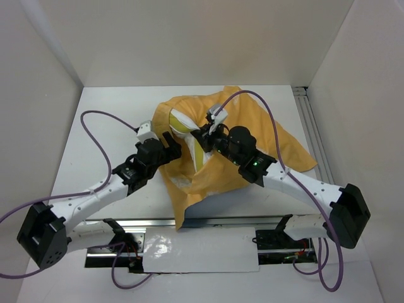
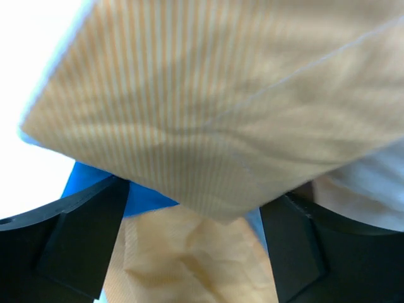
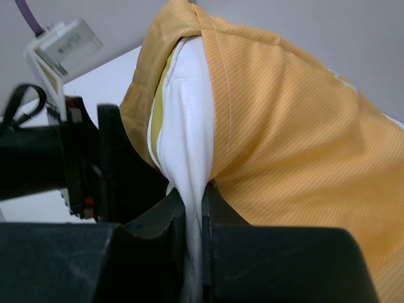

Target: Put the pillow into the pillowcase

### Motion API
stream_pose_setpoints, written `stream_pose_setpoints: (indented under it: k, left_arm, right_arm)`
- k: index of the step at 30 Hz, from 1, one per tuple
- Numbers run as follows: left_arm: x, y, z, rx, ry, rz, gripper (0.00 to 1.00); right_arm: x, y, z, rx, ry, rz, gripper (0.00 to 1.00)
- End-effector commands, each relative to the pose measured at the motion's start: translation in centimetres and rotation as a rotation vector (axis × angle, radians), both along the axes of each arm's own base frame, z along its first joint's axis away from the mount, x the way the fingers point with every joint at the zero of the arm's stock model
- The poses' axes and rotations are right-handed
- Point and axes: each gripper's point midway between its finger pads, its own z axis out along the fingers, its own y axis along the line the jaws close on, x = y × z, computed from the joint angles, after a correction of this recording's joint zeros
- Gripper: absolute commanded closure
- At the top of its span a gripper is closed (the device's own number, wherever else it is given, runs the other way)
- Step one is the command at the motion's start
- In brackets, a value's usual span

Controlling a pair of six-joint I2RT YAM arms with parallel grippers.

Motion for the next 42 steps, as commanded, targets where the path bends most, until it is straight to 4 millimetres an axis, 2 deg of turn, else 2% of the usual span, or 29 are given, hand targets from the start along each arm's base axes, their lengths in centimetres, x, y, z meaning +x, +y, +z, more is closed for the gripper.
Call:
stream_pose_setpoints:
  k: [1,2,3,4,6,8,12,13,14,15,18,23,27,28,29,30,35,36,38,39,40,42]
  left_arm:
    - [1.9,-1.0,0.9,0.003,-0.055,-0.02,0.07]
    - [2.3,-1.3,1.5,0.002,-0.058,-0.02,0.08]
    - [2.5,-1.7,1.2,0.004,-0.047,-0.03,0.11]
    - [2.5,-1.9,1.2,0.011,-0.046,-0.046,0.11]
    - [2.5,-2.2,2.2,-0.009,-0.067,-0.056,0.12]
    - [2.1,-1.6,2.3,0.001,-0.059,-0.047,0.14]
    - [1.4,-0.7,4.4,-0.003,-0.106,-0.038,0.14]
    - [1.1,-0.9,4.5,0.002,-0.104,-0.063,0.14]
    - [1.1,-1.1,5.7,0.003,-0.13,-0.081,0.14]
    - [0.6,-1.8,6.0,0.003,-0.131,-0.131,0.16]
    - [0.6,-2.5,6.6,0.014,-0.132,-0.17,0.16]
    - [1.8,-3.7,4.6,0.04,-0.067,-0.18,0.16]
    - [3.0,-3.4,2.0,0.102,0.028,-0.12,0.18]
    - [3.4,-3.4,2.3,0.086,0.036,-0.088,0.19]
    - [3.6,-3.6,1.1,0.094,0.064,-0.084,0.19]
    - [3.8,-3.6,1.0,0.093,0.072,-0.068,0.2]
    - [5.5,-2.2,-0.5,0.097,0.119,0.11,0.2]
    - [5.7,-2.0,-1.4,0.106,0.131,0.135,0.2]
    - [6.5,-1.9,-1.2,0.091,0.123,0.191,0.2]
    - [6.5,-1.5,-2.6,0.13,0.151,0.205,0.2]
    - [7.2,-1.1,-2.0,0.115,0.133,0.272,0.2]
    - [7.3,0.1,-3.5,0.158,0.178,0.324,0.25]
  right_arm:
    - [0.6,-0.2,11.0,0.295,-0.174,-0.045,1.0]
    - [0.5,-0.2,11.5,0.311,-0.173,-0.043,1.0]
    - [0.8,0.0,11.9,0.311,-0.173,-0.043,1.0]
    - [1.3,0.4,11.1,0.287,-0.151,-0.053,1.0]
    - [1.6,0.4,11.3,0.288,-0.137,-0.066,1.0]
    - [2.0,0.7,10.8,0.272,-0.123,-0.076,1.0]
    - [2.4,0.2,11.0,0.283,-0.126,-0.111,1.0]
    - [2.5,0.2,10.8,0.275,-0.12,-0.111,1.0]
    - [2.5,0.2,10.8,0.275,-0.119,-0.111,1.0]
    - [2.6,0.1,10.7,0.276,-0.119,-0.12,1.0]
    - [2.5,0.1,10.5,0.276,-0.104,-0.119,1.0]
    - [2.6,0.1,10.0,0.278,-0.09,-0.128,1.0]
    - [2.5,-0.2,10.4,0.293,-0.089,-0.135,1.0]
    - [2.4,-0.1,10.4,0.292,-0.09,-0.126,1.0]
    - [2.4,-0.1,11.0,0.3,-0.096,-0.125,1.0]
    - [2.4,-0.1,10.7,0.292,-0.09,-0.126,1.0]
    - [1.4,0.3,11.5,0.315,-0.09,-0.069,1.0]
    - [1.4,0.3,11.5,0.322,-0.083,-0.068,1.0]
    - [1.0,0.2,11.7,0.321,-0.084,-0.058,1.0]
    - [0.9,0.0,11.7,0.327,-0.077,-0.057,1.0]
    - [1.0,-0.1,11.7,0.329,-0.077,-0.066,1.0]
    - [0.4,-0.7,12.6,0.343,-0.088,-0.065,1.0]
